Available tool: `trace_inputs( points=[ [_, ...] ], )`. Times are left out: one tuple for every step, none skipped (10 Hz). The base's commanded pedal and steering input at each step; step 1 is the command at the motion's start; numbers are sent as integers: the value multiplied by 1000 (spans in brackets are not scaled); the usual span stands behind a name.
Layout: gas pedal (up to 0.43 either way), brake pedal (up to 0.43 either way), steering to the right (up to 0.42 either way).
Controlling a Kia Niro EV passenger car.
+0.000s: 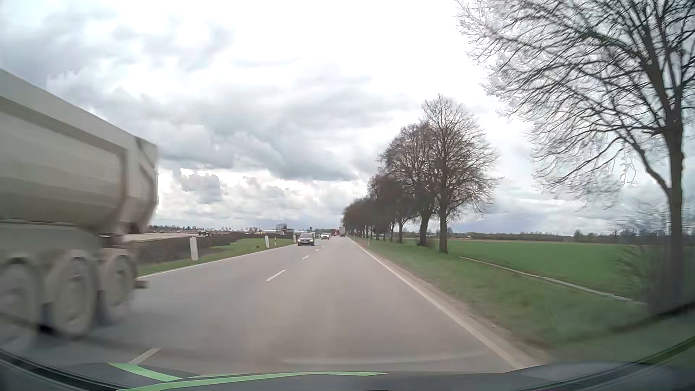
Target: Follow the waypoints while adhering to traffic rules and regulations
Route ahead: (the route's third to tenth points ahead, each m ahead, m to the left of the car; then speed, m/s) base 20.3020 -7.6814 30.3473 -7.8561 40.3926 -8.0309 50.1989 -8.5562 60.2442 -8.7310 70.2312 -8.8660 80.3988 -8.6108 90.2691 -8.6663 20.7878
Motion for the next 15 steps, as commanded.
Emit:
trace_inputs(
  points=[
    [248,0,0],
    [248,0,0],
    [248,0,1],
    [248,0,1],
    [240,0,1],
    [240,0,1],
    [240,0,1],
    [240,0,1],
    [240,0,1],
    [228,0,1],
    [228,0,1],
    [220,0,1],
    [220,0,2],
    [209,0,3],
    [197,0,3]
  ],
)
